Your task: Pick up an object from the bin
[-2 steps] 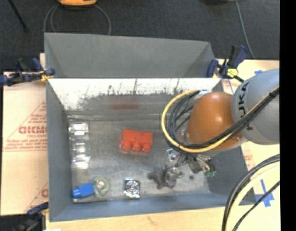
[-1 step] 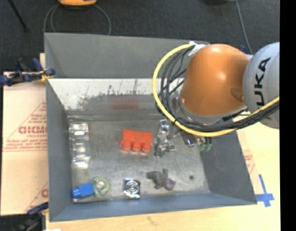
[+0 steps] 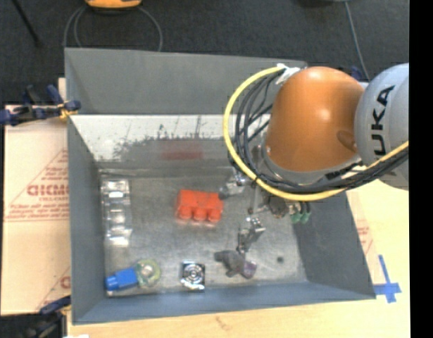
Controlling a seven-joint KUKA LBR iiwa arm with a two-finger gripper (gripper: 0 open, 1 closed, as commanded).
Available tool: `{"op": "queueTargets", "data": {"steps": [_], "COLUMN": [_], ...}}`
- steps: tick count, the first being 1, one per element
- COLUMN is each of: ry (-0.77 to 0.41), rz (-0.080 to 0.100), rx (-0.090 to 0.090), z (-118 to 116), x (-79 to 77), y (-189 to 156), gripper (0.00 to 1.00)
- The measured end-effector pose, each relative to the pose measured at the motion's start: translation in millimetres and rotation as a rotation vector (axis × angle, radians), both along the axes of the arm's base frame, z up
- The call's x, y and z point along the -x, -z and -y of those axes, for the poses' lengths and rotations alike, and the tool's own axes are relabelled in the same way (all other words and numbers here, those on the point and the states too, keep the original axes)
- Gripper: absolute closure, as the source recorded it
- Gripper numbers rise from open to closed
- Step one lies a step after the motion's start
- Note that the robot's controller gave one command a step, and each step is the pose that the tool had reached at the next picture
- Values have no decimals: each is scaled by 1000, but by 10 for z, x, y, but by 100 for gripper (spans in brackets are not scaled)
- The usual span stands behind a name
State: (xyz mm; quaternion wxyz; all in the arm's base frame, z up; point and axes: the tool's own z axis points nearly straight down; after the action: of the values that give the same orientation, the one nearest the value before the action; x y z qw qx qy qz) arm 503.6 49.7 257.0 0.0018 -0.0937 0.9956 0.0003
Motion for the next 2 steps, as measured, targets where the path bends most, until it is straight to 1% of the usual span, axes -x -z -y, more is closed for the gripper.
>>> {"op": "queueTargets", "data": {"steps": [1,2], "ry": [0,-126], "rz": [0,-6], "rx": [-1,2], "z": [-336,-22], "x": [-805,-1062], "y": [548,1539], "gripper": [0,0]}}
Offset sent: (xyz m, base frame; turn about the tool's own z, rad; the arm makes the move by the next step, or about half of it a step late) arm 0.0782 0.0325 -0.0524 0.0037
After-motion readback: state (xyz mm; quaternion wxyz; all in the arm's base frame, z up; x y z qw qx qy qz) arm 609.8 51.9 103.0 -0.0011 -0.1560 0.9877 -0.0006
